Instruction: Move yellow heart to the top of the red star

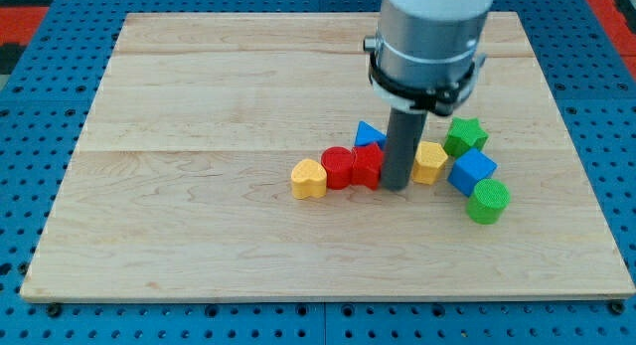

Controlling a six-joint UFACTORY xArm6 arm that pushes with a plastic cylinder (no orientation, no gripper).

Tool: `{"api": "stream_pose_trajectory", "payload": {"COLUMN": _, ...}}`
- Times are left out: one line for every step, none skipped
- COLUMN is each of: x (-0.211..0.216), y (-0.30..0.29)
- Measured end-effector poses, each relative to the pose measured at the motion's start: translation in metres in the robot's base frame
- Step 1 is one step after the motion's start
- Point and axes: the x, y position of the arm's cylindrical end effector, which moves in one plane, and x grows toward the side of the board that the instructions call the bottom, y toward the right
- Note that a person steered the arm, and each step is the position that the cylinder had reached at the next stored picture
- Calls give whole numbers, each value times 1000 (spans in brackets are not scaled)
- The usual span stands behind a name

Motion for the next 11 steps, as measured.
{"api": "stream_pose_trajectory", "payload": {"x": -6, "y": 8}}
{"api": "stream_pose_trajectory", "payload": {"x": 23, "y": -24}}
{"api": "stream_pose_trajectory", "payload": {"x": 27, "y": 14}}
{"api": "stream_pose_trajectory", "payload": {"x": 26, "y": 31}}
{"api": "stream_pose_trajectory", "payload": {"x": 6, "y": 31}}
{"api": "stream_pose_trajectory", "payload": {"x": -18, "y": 32}}
{"api": "stream_pose_trajectory", "payload": {"x": -29, "y": 33}}
{"api": "stream_pose_trajectory", "payload": {"x": -30, "y": 31}}
{"api": "stream_pose_trajectory", "payload": {"x": -13, "y": 34}}
{"api": "stream_pose_trajectory", "payload": {"x": -32, "y": 41}}
{"api": "stream_pose_trajectory", "payload": {"x": -66, "y": 42}}
